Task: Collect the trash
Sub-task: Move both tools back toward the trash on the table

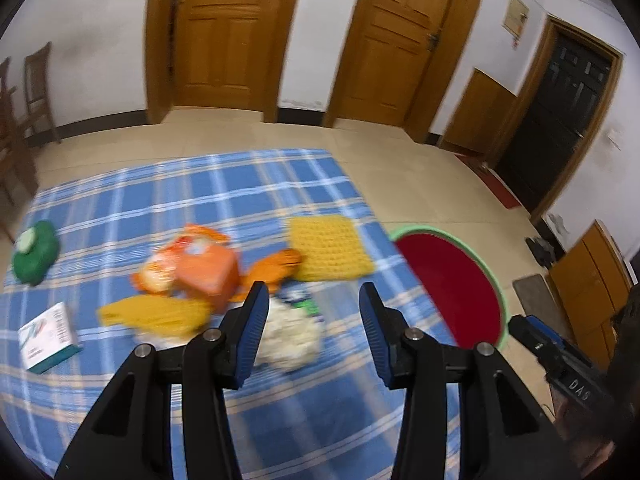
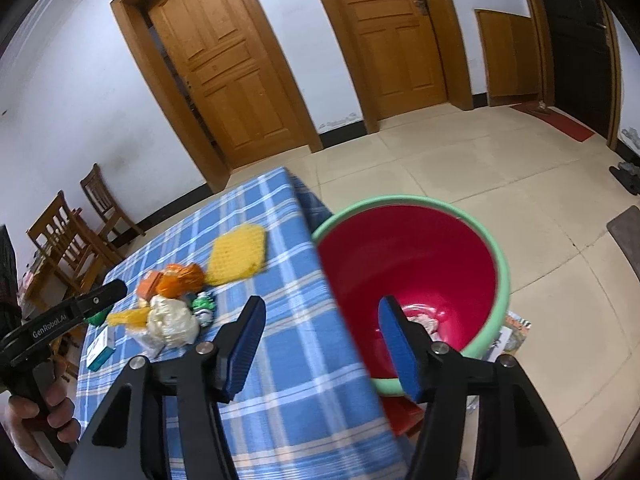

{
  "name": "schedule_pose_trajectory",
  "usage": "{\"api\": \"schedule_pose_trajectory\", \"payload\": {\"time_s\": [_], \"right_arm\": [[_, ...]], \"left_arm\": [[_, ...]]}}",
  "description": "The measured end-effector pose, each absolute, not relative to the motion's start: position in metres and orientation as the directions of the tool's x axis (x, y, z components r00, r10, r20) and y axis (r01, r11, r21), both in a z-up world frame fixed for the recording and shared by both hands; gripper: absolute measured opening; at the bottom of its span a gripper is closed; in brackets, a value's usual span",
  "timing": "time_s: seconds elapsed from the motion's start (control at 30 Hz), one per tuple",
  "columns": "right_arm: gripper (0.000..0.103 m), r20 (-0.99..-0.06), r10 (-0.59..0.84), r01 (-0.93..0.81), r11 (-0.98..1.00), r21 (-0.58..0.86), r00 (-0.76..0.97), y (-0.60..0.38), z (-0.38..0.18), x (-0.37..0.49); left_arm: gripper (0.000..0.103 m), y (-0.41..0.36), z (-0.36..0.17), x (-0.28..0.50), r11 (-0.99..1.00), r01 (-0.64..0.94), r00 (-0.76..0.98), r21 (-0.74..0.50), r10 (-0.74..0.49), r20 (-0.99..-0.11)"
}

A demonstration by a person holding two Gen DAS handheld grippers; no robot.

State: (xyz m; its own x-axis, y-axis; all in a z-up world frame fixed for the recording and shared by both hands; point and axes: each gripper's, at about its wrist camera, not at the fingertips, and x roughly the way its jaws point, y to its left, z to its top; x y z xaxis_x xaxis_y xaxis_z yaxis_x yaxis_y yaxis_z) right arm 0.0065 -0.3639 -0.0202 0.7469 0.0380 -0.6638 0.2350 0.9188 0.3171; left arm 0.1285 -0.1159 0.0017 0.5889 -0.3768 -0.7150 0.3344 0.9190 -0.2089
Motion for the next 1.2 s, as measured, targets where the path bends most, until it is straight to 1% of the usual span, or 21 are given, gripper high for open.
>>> {"api": "schedule_pose_trajectory", "payload": {"time_s": [0.3,0.53,0.93,1.1,1.2], "right_arm": [[0.067,-0.674,0.1,0.157,0.938,0.31,0.732,-0.32,-0.019,0.026],[0.069,-0.686,0.154,0.09,0.948,0.306,0.711,-0.283,-0.024,0.05],[0.07,-0.722,0.214,0.02,0.954,0.301,0.658,-0.235,-0.044,0.087],[0.07,-0.729,0.228,0.003,0.954,0.301,0.645,-0.221,-0.051,0.098],[0.07,-0.736,0.225,0.007,0.955,0.297,0.639,-0.216,-0.056,0.104]], "left_arm": [[0.047,-0.028,-0.006,0.128,0.967,0.172,0.64,-0.186,-0.254,-0.725],[0.047,0.029,-0.019,0.128,0.979,0.052,0.644,-0.199,-0.185,-0.742],[0.047,0.08,-0.038,0.141,0.975,-0.054,0.64,-0.215,-0.131,-0.757],[0.047,0.11,-0.047,0.153,0.968,-0.131,0.635,-0.213,-0.083,-0.768],[0.047,0.134,-0.057,0.159,0.959,-0.206,0.623,-0.193,-0.024,-0.782]]}}
